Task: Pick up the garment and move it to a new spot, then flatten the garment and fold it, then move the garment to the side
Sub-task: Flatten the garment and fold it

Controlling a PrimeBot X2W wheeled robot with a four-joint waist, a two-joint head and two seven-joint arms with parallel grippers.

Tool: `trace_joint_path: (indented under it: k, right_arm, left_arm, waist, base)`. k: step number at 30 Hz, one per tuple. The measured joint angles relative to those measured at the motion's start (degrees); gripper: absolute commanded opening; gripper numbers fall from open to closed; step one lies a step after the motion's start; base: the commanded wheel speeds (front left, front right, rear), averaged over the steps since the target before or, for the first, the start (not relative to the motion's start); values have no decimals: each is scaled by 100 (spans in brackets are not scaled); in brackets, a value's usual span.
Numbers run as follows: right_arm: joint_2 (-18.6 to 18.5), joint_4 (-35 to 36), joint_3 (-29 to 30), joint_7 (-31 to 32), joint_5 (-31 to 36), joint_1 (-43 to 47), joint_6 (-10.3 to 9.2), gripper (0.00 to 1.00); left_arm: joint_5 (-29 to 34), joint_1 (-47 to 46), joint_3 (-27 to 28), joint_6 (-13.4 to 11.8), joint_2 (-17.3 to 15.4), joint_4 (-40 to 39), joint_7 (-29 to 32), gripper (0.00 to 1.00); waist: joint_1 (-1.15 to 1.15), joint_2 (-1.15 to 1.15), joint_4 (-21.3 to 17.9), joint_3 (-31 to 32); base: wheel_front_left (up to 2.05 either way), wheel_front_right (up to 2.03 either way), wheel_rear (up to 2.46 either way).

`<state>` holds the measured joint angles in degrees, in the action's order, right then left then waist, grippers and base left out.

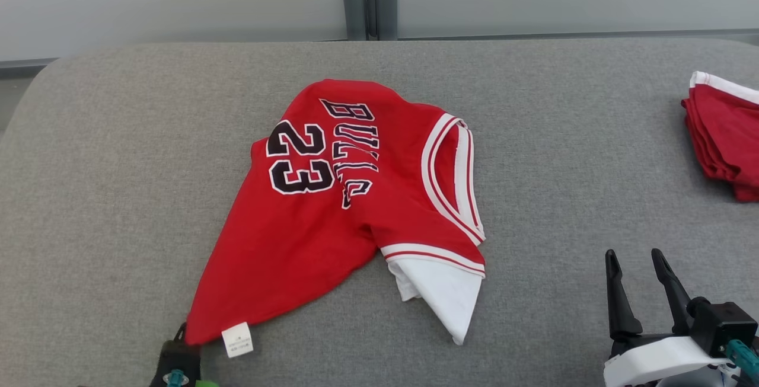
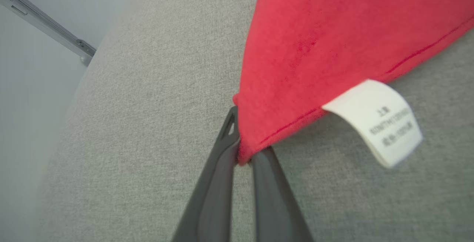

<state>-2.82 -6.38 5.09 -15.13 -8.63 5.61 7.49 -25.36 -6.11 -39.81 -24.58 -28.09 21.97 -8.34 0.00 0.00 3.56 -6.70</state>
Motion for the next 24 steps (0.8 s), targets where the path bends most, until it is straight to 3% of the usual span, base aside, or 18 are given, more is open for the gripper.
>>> trace_joint_path:
  k: [5,9,12,14,17,19,24]
  right_arm:
    - [-1,-31,-35,0,1,-4,0,100]
    - [-2,-27,-41,0,19,-7,0,100]
    - [0,-14,-1,0,31,6,0,100]
    - [-7,-13,11,0,67,30,0,100]
    - [-1,-34,-57,0,81,37,0,100]
    - [-1,-43,-97,0,82,9,0,100]
    - [3,-49,-247,0,74,-126,1,100]
  left_arm:
    - [-288,226,10,-21,276,276,185,100]
    - [-683,385,550,-304,210,299,-21,100]
    - [-724,419,771,-528,92,-424,-81,100]
    - [-686,364,694,-510,65,-981,-5,100]
    - [-602,112,330,-229,156,-1658,250,100]
    - [-580,-107,-1,25,405,-1848,463,100]
    - [-486,-519,-820,579,987,-1436,1078,100]
  waist:
    - [0,0,138,47]
    - [0,0,112,68]
    - [0,0,67,101]
    - [0,0,47,120]
    - [0,0,-16,134]
    - [0,0,-91,138]
    - [0,0,-352,128]
  base:
    - [0,0,0]
    - [0,0,0]
    - [0,0,0]
    - [0,0,0]
    - [0,0,0]
    - [0,0,0]
    - [0,0,0]
